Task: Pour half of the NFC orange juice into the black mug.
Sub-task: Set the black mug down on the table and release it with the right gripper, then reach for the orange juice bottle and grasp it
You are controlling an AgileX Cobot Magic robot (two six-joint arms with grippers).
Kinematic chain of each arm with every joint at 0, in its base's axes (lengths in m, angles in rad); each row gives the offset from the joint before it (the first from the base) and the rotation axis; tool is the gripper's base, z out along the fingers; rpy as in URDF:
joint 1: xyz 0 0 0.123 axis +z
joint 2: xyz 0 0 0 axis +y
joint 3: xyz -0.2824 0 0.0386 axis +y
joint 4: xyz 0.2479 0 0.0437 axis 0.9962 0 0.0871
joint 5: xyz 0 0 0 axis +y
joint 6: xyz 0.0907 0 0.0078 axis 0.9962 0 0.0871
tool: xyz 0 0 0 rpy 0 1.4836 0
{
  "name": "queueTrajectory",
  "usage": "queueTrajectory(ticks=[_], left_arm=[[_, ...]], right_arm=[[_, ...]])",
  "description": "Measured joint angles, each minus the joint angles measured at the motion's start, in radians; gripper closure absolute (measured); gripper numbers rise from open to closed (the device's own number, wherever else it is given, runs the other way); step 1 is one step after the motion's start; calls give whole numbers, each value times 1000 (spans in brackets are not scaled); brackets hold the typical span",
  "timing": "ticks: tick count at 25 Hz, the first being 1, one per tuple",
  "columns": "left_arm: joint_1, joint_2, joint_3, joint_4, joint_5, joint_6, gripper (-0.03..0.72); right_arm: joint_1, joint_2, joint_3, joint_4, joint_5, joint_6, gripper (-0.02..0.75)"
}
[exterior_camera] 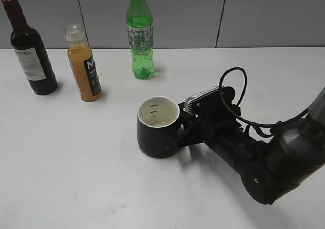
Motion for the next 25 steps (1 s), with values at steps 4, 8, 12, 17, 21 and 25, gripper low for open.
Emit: queueTrajectory(ticks=[4, 8, 12, 17, 21, 25], left_arm=[[0, 0, 0, 0, 0, 0, 451], [0, 0, 0, 0, 0, 0, 451], [0, 0, 0, 0, 0, 0, 451], [0, 0, 0, 0, 0, 0, 451], [0, 0, 0, 0, 0, 0, 451], [0, 0, 0, 0, 0, 0, 451]], right_arm=[[0, 0, 11, 14, -5, 0, 308], [0, 0, 17, 30, -5, 0, 160], [0, 0, 21, 34, -6, 1, 118], [0, 0, 36, 34, -7, 1, 113], [0, -40, 103, 33, -13, 1, 113], [0, -131, 215, 31, -13, 1, 115]])
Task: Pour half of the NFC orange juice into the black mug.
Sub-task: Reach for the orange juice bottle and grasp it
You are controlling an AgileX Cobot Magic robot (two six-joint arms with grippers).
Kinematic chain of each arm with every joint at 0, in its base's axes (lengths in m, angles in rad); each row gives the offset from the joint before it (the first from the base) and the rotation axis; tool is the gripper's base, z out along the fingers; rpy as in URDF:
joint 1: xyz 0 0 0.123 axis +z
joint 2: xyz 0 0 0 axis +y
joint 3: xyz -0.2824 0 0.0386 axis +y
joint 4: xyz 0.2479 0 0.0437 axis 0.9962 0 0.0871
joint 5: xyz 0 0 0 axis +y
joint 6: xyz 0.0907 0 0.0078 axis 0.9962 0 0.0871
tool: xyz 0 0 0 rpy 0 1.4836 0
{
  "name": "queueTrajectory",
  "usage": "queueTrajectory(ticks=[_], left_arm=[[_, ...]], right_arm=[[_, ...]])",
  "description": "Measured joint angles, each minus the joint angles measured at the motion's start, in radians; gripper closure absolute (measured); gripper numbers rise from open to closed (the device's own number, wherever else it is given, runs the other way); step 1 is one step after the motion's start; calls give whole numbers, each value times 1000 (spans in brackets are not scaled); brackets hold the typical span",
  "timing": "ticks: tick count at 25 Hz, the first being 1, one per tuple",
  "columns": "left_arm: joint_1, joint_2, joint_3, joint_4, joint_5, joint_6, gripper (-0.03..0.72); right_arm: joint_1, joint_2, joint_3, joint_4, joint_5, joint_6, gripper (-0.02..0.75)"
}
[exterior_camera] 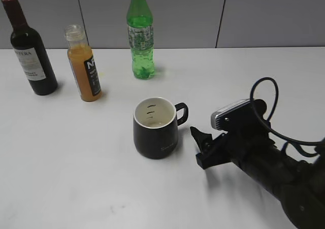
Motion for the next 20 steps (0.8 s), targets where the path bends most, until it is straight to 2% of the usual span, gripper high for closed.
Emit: queueTrajectory(ticks=[7, 11, 14, 20], left_arm=[[0, 0, 0, 0, 0, 0, 451], [0, 0, 0, 0, 0, 0, 451], [0, 0, 0, 0, 0, 0, 451], [0, 0, 0, 0, 0, 0, 451]], right_arm=[[0, -188, 209, -8, 0, 0, 117], [0, -341, 248, -12, 16, -5, 119], [0, -495, 219, 5, 236, -69, 119], [-1, -702, 26, 178, 955, -288, 126]])
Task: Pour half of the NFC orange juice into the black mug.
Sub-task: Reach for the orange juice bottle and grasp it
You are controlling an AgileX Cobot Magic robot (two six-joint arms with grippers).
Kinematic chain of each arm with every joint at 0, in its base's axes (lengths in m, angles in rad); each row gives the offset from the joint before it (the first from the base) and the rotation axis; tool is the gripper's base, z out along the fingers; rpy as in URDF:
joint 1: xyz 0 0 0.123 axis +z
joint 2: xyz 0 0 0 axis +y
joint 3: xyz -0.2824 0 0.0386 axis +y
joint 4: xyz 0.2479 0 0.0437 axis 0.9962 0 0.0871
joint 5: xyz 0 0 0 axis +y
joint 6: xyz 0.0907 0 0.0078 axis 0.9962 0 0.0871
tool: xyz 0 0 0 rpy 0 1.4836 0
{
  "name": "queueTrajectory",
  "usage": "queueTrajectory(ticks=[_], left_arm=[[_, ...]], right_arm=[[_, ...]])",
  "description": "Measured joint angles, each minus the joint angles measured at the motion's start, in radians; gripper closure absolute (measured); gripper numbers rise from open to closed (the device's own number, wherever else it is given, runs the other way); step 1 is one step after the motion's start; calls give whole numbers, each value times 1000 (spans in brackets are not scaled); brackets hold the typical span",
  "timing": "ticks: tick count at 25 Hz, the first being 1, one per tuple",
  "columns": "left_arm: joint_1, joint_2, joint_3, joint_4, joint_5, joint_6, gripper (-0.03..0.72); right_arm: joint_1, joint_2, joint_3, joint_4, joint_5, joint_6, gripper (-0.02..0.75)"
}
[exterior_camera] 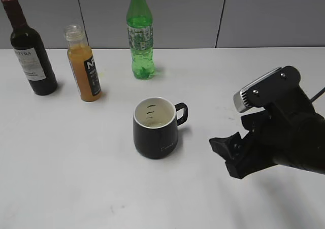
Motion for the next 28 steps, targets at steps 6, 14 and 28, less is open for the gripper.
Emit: queueTrajectory(ticks=[6, 14, 28], left_arm=[[0, 0, 0, 0, 0, 0, 451], [0, 0, 0, 0, 0, 0, 451], [0, 0, 0, 0, 0, 0, 451]], right_arm=[[0, -59, -101, -119, 464, 125, 132], [0, -285, -171, -488, 832, 433, 141], [-437, -801, -172, -478, 1125, 432, 142]])
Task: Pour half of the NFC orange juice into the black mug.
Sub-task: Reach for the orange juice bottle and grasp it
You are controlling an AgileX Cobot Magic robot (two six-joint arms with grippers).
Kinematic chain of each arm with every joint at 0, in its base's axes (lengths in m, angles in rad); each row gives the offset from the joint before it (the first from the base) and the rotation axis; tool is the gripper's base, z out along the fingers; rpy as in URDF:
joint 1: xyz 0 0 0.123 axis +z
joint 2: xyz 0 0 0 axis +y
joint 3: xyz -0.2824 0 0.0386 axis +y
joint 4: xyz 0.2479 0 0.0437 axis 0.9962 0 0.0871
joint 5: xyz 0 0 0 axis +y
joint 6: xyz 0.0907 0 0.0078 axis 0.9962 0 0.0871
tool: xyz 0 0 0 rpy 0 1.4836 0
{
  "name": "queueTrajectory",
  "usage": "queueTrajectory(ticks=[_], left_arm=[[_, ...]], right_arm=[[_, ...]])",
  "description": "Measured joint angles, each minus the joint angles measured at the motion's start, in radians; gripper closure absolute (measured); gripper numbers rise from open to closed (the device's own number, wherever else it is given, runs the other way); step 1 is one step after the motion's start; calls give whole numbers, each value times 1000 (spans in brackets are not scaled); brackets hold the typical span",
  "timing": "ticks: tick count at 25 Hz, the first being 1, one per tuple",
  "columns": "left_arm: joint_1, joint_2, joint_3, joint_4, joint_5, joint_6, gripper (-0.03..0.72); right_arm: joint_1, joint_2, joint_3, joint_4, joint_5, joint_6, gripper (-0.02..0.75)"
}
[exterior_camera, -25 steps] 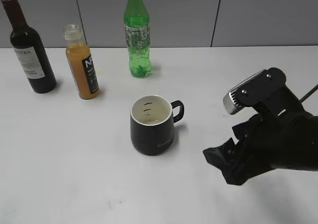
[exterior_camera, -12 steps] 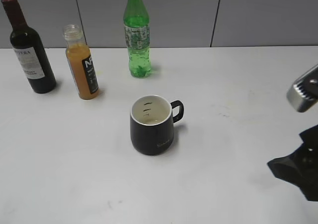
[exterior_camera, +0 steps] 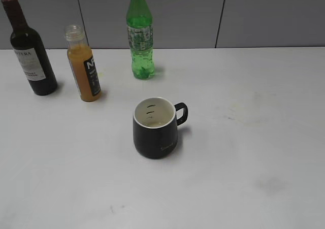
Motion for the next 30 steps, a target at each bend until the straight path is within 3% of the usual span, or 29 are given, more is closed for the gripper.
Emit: queueTrajectory(ticks=[15, 30], left_arm=[[0, 0, 0, 0, 0, 0, 451], [0, 0, 0, 0, 0, 0, 451]], right_arm=[[-161, -513, 149, 8, 73, -21, 143], [-162, -539, 150, 13, 75, -27, 150]])
